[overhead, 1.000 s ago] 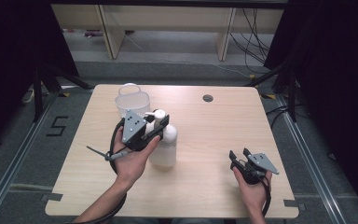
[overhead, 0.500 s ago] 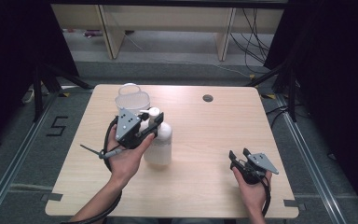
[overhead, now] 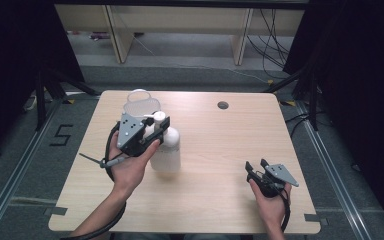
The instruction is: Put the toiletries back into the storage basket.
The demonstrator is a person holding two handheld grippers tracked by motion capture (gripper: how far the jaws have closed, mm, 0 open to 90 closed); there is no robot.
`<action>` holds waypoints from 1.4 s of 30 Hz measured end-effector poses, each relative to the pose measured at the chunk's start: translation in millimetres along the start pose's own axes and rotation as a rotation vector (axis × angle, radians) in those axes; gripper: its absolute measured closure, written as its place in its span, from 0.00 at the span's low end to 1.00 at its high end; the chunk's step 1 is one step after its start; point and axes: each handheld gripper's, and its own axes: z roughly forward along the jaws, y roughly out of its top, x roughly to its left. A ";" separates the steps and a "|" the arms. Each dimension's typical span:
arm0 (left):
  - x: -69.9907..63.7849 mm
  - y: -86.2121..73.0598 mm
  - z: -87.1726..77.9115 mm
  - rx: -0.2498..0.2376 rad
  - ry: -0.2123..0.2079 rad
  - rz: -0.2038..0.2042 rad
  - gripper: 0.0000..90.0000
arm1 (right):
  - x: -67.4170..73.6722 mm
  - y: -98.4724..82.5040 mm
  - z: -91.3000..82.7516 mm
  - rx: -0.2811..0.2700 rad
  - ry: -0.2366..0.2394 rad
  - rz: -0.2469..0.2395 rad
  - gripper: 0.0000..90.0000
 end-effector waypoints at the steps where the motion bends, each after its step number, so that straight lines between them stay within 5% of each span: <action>1: 0.0 0.0 0.0 0.000 0.000 0.000 0.65 | 0.0 0.0 0.0 0.000 0.000 0.000 0.44; 29: 26.0 6.4 -2.6 -0.008 0.051 -0.005 0.66 | 0.4 -0.6 1.4 -0.019 -0.002 -0.005 0.44; 32: 28.0 7.1 -2.9 -0.008 0.059 -0.002 0.66 | -1.5 0.0 0.9 -0.016 -0.015 -0.038 0.44; 42: 39.4 10.7 -3.4 -0.007 0.096 0.015 0.66 | 0.2 -0.4 1.1 -0.012 -0.013 -0.016 0.44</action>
